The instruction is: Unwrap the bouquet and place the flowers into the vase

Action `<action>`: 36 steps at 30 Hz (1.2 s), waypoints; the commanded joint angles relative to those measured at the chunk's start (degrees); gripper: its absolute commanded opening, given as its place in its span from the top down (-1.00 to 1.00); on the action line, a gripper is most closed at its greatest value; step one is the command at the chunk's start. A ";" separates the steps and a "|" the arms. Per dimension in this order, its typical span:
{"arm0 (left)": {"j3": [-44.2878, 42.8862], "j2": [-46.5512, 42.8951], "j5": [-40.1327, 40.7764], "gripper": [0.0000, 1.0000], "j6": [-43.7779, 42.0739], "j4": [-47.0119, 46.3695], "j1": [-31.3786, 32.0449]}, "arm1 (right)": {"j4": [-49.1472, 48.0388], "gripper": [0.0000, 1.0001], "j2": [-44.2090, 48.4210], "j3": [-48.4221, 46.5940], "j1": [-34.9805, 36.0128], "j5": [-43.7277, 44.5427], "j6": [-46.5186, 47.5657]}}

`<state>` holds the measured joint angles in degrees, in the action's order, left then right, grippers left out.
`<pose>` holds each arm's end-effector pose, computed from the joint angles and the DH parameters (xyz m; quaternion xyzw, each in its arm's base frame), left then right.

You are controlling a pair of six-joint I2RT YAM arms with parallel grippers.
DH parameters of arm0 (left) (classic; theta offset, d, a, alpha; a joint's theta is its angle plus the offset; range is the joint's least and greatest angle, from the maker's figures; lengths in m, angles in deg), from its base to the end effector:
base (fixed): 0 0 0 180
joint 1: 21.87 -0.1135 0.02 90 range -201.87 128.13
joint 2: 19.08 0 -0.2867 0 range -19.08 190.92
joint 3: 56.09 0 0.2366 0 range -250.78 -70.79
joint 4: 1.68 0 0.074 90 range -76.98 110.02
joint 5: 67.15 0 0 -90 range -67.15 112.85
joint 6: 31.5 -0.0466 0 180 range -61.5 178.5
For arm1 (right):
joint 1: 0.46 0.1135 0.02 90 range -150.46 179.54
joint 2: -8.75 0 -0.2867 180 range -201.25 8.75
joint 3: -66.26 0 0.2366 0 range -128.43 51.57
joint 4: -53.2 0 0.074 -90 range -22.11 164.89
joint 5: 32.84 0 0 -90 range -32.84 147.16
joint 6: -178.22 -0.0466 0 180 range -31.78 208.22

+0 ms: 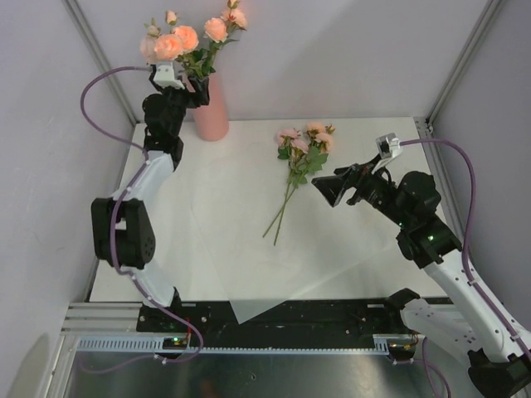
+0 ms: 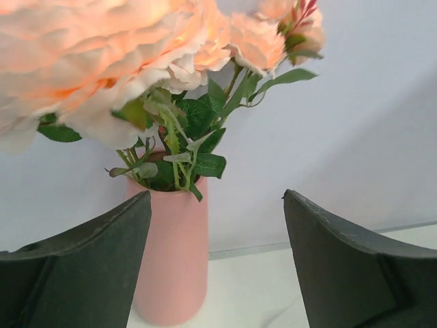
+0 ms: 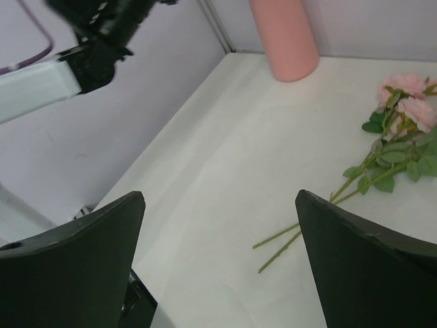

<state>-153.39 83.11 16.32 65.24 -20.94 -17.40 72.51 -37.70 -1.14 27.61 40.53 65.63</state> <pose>0.4311 -0.0390 0.4034 0.0329 0.6129 -0.1118 0.7815 0.1367 0.0880 0.4093 -0.1366 0.6838 0.3947 0.5983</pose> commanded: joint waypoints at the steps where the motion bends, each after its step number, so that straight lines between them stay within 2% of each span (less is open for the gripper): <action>1: 6.22 -9.77 -1.72 -0.66 4.55 0.79 0.00 | 1.60 -0.99 -1.74 -0.53 -0.62 3.90 -5.95; 7: 13.25 -22.11 -0.82 -0.68 6.86 16.01 0.03 | 5.51 -0.99 -6.64 -0.17 -1.29 9.41 -8.44; 11: 14.50 -30.66 0.00 -0.72 10.88 31.63 0.01 | 4.18 -0.95 -10.05 2.12 -1.65 13.17 -11.64; 15: 16.98 -37.40 -7.99 -0.94 14.09 41.49 0.18 | -0.36 -0.84 -15.01 4.86 -1.83 14.34 -15.54; 20: 27.64 -46.58 -13.93 -0.99 16.38 43.30 0.98 | -10.26 -0.57 -24.68 5.98 -2.37 10.14 -18.61; 23: 35.07 -51.50 -13.70 -0.99 13.77 43.29 2.59 | -16.61 -0.31 -30.93 6.03 -2.96 8.98 -21.94; 27: 41.78 -55.90 -9.52 -0.99 11.08 43.36 4.65 | -26.39 -0.07 -40.16 6.05 -3.69 8.81 -24.47; 30: 43.00 -56.05 -9.60 -0.99 10.72 44.23 4.88 | -33.32 0.06 -45.42 6.00 -5.01 8.04 -26.81; 36: 41.46 -55.54 -12.08 -0.99 11.66 45.71 4.93 | -41.69 0.15 -55.06 4.37 -7.98 7.73 -30.44</action>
<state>-109.90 28.47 6.03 77.57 24.98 -12.73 41.30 -88.57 4.83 21.36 48.21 38.46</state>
